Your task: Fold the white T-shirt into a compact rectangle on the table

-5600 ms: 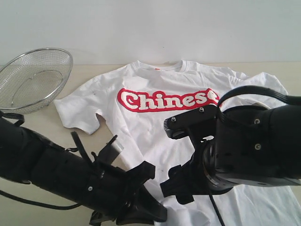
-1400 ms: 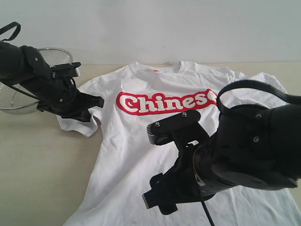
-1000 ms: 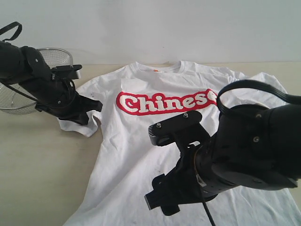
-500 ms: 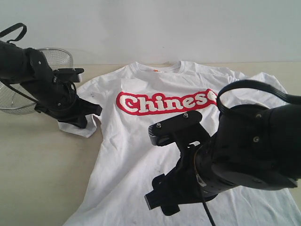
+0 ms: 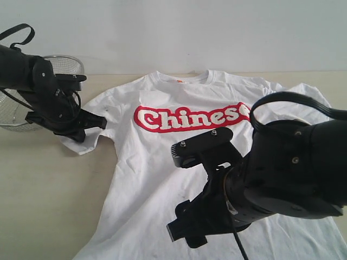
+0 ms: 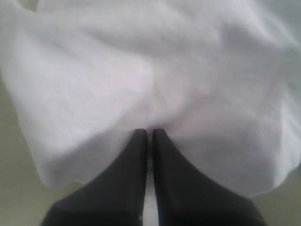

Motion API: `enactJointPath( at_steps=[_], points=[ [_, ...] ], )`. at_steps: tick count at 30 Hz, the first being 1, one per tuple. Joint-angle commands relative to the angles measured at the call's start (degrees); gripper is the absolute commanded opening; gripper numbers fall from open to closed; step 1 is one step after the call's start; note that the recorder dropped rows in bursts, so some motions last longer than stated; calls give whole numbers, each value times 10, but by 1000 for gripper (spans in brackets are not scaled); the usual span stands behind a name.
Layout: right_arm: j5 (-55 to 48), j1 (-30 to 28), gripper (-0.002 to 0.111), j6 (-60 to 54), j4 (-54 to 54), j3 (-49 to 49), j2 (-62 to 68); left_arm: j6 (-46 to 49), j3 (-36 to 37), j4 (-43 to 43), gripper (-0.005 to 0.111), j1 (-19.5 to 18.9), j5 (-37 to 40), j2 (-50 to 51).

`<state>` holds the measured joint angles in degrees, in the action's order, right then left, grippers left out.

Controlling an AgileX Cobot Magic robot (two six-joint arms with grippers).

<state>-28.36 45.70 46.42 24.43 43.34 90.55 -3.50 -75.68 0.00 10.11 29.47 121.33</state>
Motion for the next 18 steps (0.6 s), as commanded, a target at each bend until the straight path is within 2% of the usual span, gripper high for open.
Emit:
enactJointPath(
  at_steps=[1, 5, 9, 12, 18],
  points=[
    [-1, 0, 77, -3, -1, 2, -7, -11, -26, -9, 4, -3, -4, 7],
    [-1, 0, 77, -3, -1, 2, -7, 8, -47, -42, 4, -3, 14, 0],
    [2, 0, 77, -1, -1, 2, -7, 106, -50, -170, 4, -1, 43, -15],
    [7, 0, 77, -1, -1, 2, -7, 170, -50, -254, 4, 13, 37, -16],
    [12, 0, 77, -1, -1, 2, -7, 190, -51, -275, 4, 44, 12, 21]
  ],
)
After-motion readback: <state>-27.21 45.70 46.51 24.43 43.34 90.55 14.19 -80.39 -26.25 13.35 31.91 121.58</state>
